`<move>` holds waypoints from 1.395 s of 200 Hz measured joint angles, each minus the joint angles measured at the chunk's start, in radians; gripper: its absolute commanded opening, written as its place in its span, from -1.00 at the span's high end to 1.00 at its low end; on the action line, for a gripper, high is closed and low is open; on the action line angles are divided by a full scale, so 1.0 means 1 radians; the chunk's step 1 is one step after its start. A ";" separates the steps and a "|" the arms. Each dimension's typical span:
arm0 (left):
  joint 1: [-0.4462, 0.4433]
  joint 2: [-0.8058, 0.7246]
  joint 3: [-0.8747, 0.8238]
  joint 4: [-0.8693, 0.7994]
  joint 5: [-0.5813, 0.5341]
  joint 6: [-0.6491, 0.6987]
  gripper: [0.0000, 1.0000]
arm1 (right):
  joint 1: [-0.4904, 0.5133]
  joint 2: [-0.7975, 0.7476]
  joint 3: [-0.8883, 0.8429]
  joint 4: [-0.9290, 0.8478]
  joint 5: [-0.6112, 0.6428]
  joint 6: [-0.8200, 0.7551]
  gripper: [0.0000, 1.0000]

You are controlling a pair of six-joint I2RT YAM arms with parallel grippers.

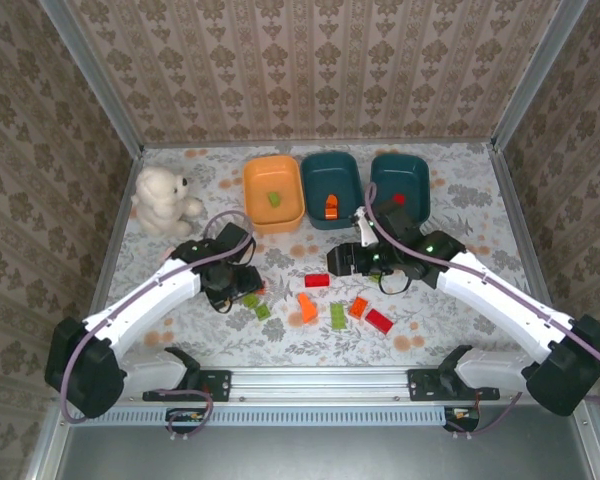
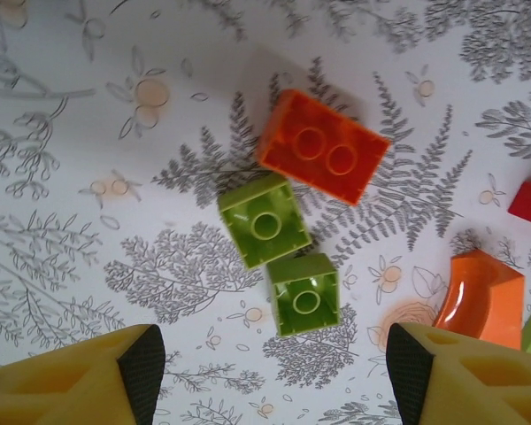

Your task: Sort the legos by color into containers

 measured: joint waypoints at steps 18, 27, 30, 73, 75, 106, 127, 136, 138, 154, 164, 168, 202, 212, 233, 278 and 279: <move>0.000 -0.040 -0.011 -0.002 -0.002 -0.032 -0.40 | 0.002 0.018 -0.002 -0.028 0.056 0.021 -0.45; 0.000 -0.061 -0.012 -0.002 -0.004 -0.044 -0.40 | 0.000 0.029 -0.002 -0.049 0.088 0.030 -0.45; 0.000 -0.067 -0.013 -0.002 -0.004 -0.048 -0.40 | -0.001 0.032 -0.002 -0.056 0.096 0.035 -0.45; 0.000 -0.149 -0.034 -0.009 -0.021 -0.082 -0.41 | 0.006 0.089 -0.017 -0.079 0.138 0.068 -0.47; 0.000 -0.153 -0.034 -0.010 -0.023 -0.084 -0.40 | 0.009 0.093 -0.017 -0.079 0.140 0.068 -0.47; 0.000 -0.212 -0.035 -0.027 -0.045 -0.093 -0.41 | 0.045 0.139 -0.016 -0.079 0.146 0.068 -0.47; 0.000 -0.253 -0.047 -0.035 -0.059 -0.103 -0.41 | 0.063 0.182 -0.010 -0.079 0.149 0.068 -0.50; 0.000 -0.267 -0.052 -0.040 -0.063 -0.106 -0.41 | 0.072 0.205 -0.002 -0.079 0.151 0.067 -0.51; 0.000 -0.270 -0.053 -0.040 -0.064 -0.106 -0.41 | 0.074 0.209 0.000 -0.079 0.151 0.067 -0.51; 0.000 -0.298 -0.060 -0.048 -0.073 -0.107 -0.41 | 0.098 0.248 0.018 -0.079 0.153 0.062 -0.51; 0.000 -0.312 -0.062 -0.054 -0.079 -0.107 -0.41 | 0.112 0.272 0.038 -0.081 0.154 0.047 -0.51; 0.000 -0.320 -0.062 -0.055 -0.082 -0.107 -0.41 | 0.118 0.286 0.050 -0.080 0.156 0.037 -0.51; 0.000 -0.365 -0.063 -0.077 -0.098 -0.108 -0.41 | 0.152 0.413 0.174 -0.114 0.209 -0.099 -0.49; 0.000 -0.374 -0.063 -0.084 -0.102 -0.108 -0.41 | 0.158 0.447 0.206 -0.127 0.231 -0.147 -0.48; 0.000 -0.387 -0.063 -0.093 -0.111 -0.108 -0.41 | 0.167 0.502 0.246 -0.147 0.264 -0.264 -0.48; 0.000 -0.393 -0.063 -0.099 -0.121 -0.108 -0.41 | 0.168 0.575 0.304 -0.170 0.284 -0.450 -0.45; 0.000 -0.393 -0.063 -0.099 -0.121 -0.108 -0.41 | 0.168 0.578 0.307 -0.170 0.284 -0.454 -0.45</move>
